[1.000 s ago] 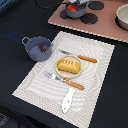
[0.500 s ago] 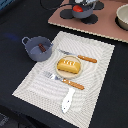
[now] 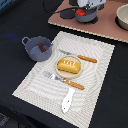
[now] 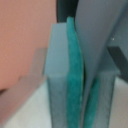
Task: Interact with the objects in diverse but meaningful ways.
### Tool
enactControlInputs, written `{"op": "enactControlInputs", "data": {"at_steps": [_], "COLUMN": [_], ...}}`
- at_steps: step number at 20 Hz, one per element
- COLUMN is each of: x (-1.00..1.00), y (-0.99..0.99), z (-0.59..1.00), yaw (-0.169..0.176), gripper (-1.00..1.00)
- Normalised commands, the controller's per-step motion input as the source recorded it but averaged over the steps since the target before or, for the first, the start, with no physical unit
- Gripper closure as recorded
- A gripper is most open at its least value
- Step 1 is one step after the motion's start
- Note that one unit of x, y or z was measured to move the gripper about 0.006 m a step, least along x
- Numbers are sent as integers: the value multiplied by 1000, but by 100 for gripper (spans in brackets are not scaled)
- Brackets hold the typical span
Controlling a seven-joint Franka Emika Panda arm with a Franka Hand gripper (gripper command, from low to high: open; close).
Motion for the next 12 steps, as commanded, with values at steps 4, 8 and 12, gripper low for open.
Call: {"op": "enactControlInputs", "data": {"at_steps": [4, 8, 12], "x": [721, 466, 239], "y": [475, 329, 206], "z": [195, 66, 99], "yaw": [0, 0, 0], "gripper": [100, -100, -100]}}
